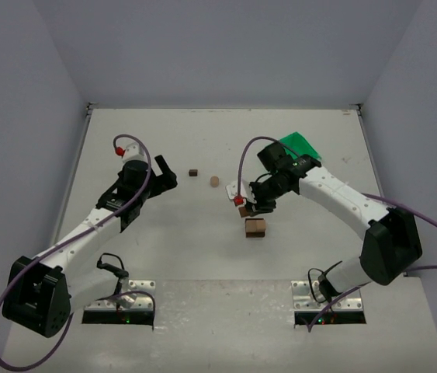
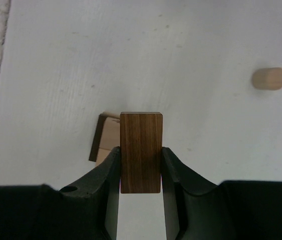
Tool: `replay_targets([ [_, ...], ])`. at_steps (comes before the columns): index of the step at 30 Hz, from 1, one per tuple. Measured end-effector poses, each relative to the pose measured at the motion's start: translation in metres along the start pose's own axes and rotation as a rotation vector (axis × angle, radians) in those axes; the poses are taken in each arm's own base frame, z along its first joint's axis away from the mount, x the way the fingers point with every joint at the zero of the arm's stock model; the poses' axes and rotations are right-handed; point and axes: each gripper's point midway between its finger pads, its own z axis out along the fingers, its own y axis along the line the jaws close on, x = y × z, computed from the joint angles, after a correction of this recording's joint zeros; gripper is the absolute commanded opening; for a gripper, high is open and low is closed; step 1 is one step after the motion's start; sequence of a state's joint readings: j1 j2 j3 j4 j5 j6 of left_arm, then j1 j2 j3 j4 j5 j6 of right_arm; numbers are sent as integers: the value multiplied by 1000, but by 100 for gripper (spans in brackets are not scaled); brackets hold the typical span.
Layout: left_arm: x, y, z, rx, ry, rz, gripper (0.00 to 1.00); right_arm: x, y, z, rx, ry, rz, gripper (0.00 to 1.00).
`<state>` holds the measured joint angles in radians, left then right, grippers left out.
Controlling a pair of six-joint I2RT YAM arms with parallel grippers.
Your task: Build the wood block tower
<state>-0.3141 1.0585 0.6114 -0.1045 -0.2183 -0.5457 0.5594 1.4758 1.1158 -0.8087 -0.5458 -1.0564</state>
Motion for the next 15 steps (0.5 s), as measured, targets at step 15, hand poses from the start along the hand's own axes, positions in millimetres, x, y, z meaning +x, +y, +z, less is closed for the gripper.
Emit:
replay_targets([
  [15,-6,2,7,-31,-9,20,100,18,41,11,-64,3,82,8],
])
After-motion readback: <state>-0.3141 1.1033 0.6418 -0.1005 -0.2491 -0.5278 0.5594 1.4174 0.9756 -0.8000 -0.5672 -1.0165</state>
